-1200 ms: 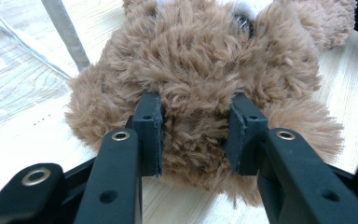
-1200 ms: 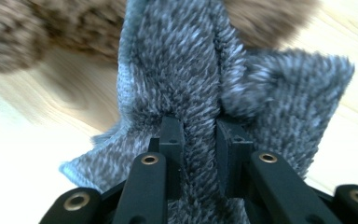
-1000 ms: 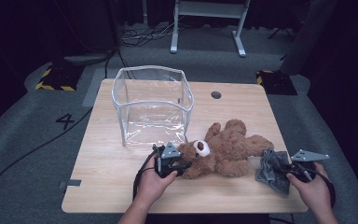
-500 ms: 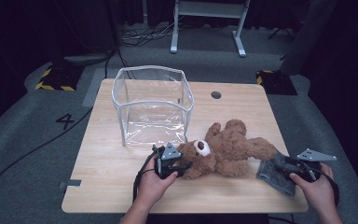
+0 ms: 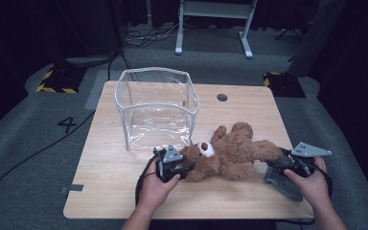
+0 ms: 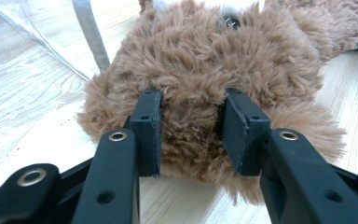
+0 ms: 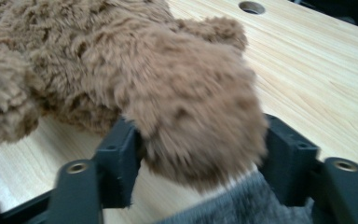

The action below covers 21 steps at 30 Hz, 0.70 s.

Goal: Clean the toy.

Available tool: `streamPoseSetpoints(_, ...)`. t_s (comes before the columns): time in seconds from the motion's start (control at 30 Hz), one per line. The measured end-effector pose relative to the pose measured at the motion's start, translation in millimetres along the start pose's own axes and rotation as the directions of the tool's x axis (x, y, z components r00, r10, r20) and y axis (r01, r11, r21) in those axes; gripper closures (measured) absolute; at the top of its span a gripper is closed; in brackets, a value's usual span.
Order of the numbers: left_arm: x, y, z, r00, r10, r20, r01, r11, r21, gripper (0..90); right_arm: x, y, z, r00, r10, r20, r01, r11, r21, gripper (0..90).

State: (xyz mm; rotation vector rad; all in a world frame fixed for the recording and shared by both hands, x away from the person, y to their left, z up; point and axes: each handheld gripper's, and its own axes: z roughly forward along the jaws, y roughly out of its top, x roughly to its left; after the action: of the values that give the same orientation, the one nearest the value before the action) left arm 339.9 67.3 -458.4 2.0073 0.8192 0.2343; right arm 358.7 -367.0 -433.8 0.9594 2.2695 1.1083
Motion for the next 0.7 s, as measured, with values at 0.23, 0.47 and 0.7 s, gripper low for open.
streamPoseSetpoints(0.23,-5.1,-3.5,-9.9,0.9994,0.033,-0.013,-0.033,0.9994,0.002,36.9,0.4,6.0,2.5,0.9990,-0.032,-0.032,0.033,0.9990,0.030,68.2)
streamPoseSetpoints(0.47,-15.6,-10.2,-23.3,0.9881,0.152,-0.022,-0.152,0.9880,0.029,26.9,-0.8,7.7,-6.9,0.9958,0.068,-0.062,-0.067,0.9976,0.016,72.4)
streamPoseSetpoints(0.7,-30.2,-14.7,-16.6,0.9647,0.258,0.054,-0.258,0.9662,0.001,26.1,1.3,13.6,-7.8,0.9939,0.091,-0.063,-0.091,0.9959,0.002,72.3)
